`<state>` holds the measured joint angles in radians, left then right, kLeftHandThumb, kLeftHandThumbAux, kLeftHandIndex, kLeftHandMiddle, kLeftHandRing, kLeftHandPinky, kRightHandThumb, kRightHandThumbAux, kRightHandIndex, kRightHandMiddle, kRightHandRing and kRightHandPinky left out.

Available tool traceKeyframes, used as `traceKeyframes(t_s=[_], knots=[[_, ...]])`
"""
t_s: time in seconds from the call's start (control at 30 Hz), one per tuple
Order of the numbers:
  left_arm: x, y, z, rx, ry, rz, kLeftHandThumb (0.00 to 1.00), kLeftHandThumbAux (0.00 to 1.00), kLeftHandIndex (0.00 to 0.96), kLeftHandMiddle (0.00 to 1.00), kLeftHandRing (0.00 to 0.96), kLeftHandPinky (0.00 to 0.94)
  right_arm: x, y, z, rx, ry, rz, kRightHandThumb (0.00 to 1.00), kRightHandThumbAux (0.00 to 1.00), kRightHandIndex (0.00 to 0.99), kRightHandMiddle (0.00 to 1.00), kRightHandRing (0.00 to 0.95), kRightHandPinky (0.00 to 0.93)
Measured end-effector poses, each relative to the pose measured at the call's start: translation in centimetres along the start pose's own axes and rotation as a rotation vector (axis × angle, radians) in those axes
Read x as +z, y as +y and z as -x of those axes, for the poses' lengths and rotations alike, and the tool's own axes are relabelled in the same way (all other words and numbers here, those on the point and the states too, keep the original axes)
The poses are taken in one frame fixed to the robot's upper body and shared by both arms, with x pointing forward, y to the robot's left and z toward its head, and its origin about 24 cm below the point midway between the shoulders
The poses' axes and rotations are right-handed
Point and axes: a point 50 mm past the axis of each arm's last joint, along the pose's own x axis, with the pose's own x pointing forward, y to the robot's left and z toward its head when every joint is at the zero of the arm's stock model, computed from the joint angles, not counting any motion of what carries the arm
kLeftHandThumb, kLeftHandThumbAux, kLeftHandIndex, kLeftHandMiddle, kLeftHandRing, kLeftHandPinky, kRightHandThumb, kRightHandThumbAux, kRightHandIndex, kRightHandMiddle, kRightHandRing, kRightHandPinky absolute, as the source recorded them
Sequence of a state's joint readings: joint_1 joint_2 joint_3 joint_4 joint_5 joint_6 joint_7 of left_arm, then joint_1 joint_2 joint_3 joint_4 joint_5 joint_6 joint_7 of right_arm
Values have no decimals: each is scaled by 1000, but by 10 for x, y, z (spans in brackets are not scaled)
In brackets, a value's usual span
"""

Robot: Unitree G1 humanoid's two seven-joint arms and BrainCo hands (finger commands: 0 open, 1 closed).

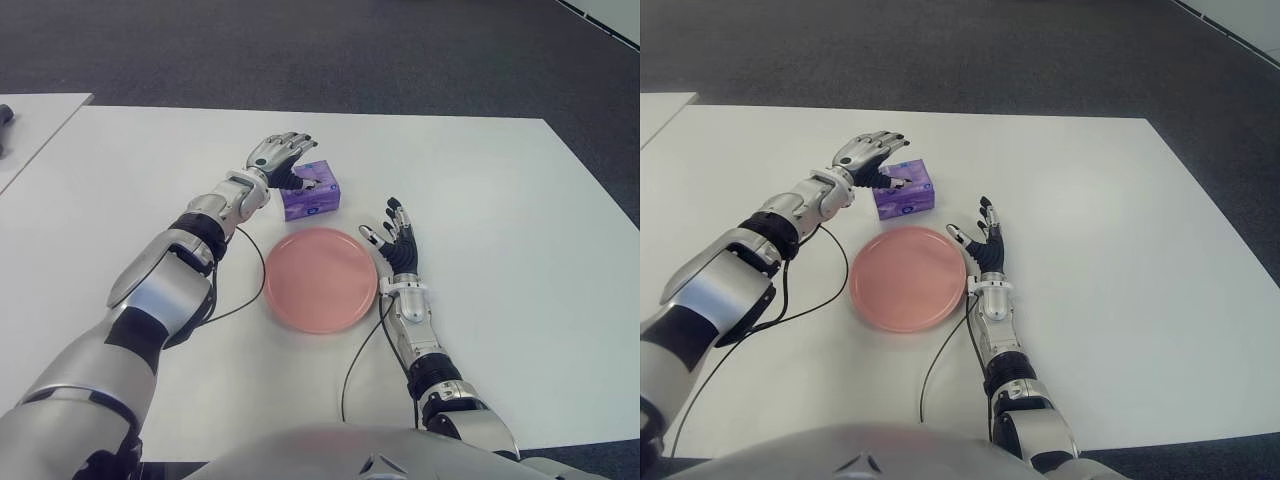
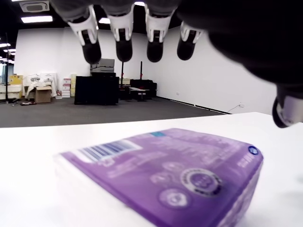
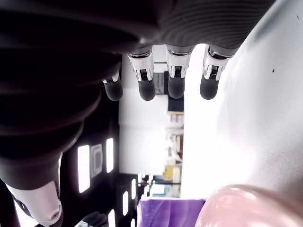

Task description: Put the tissue paper into the plate.

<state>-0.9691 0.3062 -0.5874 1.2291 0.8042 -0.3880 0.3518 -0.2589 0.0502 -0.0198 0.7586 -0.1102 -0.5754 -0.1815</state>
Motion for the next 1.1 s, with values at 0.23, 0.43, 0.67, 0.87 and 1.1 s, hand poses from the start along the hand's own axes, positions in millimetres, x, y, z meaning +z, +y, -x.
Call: traceKeyframes(t_s=[0.23,0.43,0.67,0.87,1.1], knots=[[4,-1,-1,2,-19,18,85,340,0,0,0,0,0,1,-2,-1,4,-3,98,703,0,0,0,2],[6,-1,-1,7,-29,34,95,339,0,0,0,0,-1,2,-3,2,8,-5,100,707,0,0,0,0],[6,-1,-1,14,-27,42,107,344,0,0,0,0,-1,1,-4,6,12,-22,105,721,0,0,0,0],[6,-1,-1,24,-24,33,101,350,0,0,0,0,-1,-1,-4,4,14,-29,107,717,0,0,0,0],[4,-5,0,14,-8,-11,89,359,0,0,0,0,-1,-3,-4,2,13,-22,105,709,0,0,0,0]])
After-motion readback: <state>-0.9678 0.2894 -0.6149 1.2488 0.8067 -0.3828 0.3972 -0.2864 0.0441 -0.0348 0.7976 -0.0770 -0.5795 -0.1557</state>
